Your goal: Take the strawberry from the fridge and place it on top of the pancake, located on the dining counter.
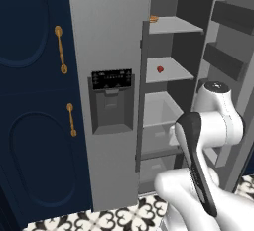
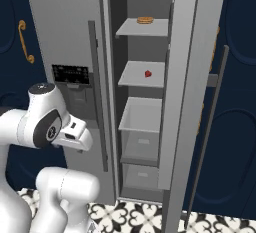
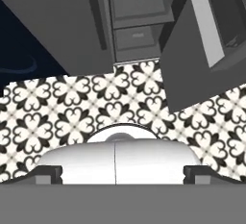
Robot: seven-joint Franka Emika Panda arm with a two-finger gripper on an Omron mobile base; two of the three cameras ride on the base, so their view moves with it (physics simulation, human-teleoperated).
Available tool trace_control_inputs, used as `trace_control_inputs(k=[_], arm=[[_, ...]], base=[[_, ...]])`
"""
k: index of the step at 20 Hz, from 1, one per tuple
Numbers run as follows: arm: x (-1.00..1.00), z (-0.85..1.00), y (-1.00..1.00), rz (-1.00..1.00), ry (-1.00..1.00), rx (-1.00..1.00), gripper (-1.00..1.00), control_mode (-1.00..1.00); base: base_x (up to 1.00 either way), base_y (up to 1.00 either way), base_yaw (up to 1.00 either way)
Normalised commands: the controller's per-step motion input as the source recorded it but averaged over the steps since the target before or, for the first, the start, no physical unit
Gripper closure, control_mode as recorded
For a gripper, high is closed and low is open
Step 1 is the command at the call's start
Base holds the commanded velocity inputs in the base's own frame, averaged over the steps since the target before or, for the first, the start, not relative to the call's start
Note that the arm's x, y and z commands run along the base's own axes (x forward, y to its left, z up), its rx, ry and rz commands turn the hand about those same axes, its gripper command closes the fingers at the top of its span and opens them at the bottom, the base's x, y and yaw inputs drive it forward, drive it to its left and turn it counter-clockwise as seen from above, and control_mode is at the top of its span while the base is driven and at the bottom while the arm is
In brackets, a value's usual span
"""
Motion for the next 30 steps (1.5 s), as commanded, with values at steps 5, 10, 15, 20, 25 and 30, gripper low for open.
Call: trace_control_inputs(k=[5,10,15,20,25,30], arm=[[0.00,0.00,0.00,0.00,0.00,0.00,-1.00,-1.00],[0.00,0.00,0.00,-0.01,0.00,0.00,-1.00,1.00],[0.00,0.00,0.00,0.00,0.00,0.00,-1.00,1.00],[0.00,0.00,0.00,0.00,0.00,0.00,-1.00,1.00],[0.00,0.00,0.00,0.00,0.00,0.00,-1.00,1.00],[0.00,0.00,0.00,0.00,0.00,0.00,-1.00,1.00]], base=[[0.00,0.00,0.00],[-0.02,-0.01,-0.05],[-0.12,0.00,-0.38],[0.03,-0.09,-0.29],[0.49,-0.01,0.00],[0.71,-0.08,0.08]])
